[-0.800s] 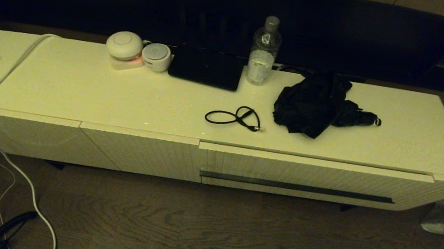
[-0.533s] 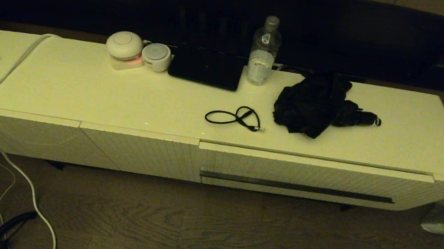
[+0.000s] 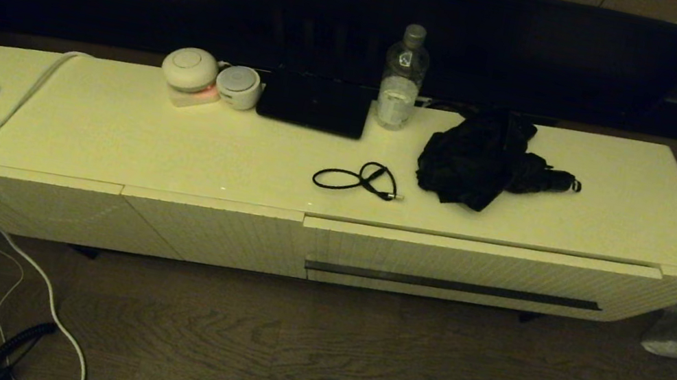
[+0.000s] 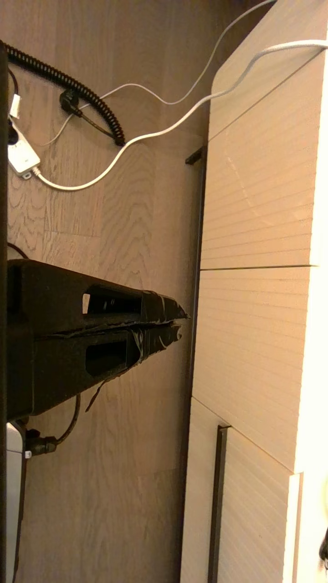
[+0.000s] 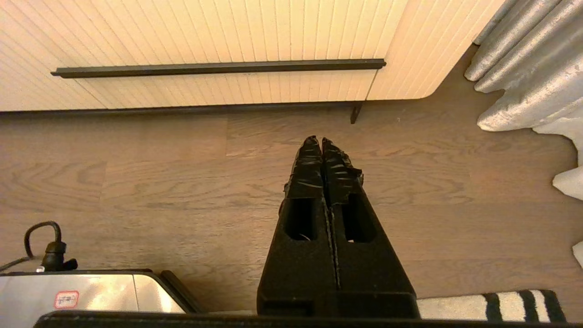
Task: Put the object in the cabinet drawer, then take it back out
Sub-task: Open the drawer
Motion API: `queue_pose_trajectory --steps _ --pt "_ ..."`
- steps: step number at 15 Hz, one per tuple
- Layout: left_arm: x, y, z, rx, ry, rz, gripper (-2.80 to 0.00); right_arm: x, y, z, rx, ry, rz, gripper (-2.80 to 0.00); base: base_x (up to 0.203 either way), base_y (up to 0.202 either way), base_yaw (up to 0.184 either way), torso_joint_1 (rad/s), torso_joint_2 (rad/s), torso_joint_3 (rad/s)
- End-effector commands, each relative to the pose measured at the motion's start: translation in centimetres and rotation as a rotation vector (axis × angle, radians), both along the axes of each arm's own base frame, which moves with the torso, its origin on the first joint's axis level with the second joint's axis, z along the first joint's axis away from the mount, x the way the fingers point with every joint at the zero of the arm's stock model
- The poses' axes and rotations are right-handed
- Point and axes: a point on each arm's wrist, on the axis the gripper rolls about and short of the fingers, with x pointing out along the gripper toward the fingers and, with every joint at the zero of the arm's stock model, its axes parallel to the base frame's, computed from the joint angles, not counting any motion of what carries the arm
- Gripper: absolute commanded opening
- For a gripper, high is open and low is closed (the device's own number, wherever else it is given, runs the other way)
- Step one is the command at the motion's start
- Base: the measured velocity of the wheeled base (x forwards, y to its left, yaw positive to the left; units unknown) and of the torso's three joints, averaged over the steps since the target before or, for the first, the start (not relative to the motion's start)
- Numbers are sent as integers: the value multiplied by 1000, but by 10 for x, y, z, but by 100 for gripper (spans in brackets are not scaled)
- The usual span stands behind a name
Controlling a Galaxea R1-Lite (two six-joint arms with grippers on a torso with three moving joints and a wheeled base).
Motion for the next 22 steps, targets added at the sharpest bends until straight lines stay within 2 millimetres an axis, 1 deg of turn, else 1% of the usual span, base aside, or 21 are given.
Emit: queue_pose_trajectory --steps 1,4,5,6,8,9,10,12,14,16,17,18,20,22 --pt "0 0 0 -1 -2 1 -280 0 0 0 -7 0 0 -280 0 0 0 0 0 0" --pt "0 0 0 -1 -2 1 -280 -1 0 2 -56 7 4 -280 0 0 0 0 0 0" --pt "0 0 0 -1 -2 1 -280 -3 0 7 -67 4 6 -280 0 0 0 0 0 0" --pt "0 0 0 -1 -2 1 -280 -8 0 20 -70 -12 7 -280 0 0 0 0 0 0" --pt "0 0 0 -1 -2 1 -280 -23 1 55 -73 -17 26 -280 0 0 0 0 0 0" --pt "0 0 0 -1 -2 1 -280 -26 1 69 -73 6 39 -280 0 0 0 0 0 0" --pt "0 0 0 -1 -2 1 -280 -24 1 87 -72 31 48 -280 0 0 0 0 0 0" --pt "0 0 0 -1 -2 1 -280 -6 2 131 -73 96 75 -280 0 0 0 0 0 0" --pt "0 0 0 -1 -2 1 -280 22 3 174 -102 158 131 -280 0 0 0 0 0 0" --pt "0 0 0 -1 -2 1 -280 56 4 202 -178 254 224 -280 0 0 0 0 0 0" --pt "0 0 0 -1 -2 1 -280 74 5 210 -242 310 286 -280 0 0 0 0 0 0" --pt "0 0 0 -1 -2 1 -280 93 7 212 -309 363 350 -280 0 0 0 0 0 0" --pt "0 0 0 -1 -2 1 -280 129 14 208 -452 454 472 -280 0 0 0 0 0 0" --pt "0 0 0 -1 -2 0 -280 161 19 200 -581 518 558 -280 0 0 0 0 0 0"
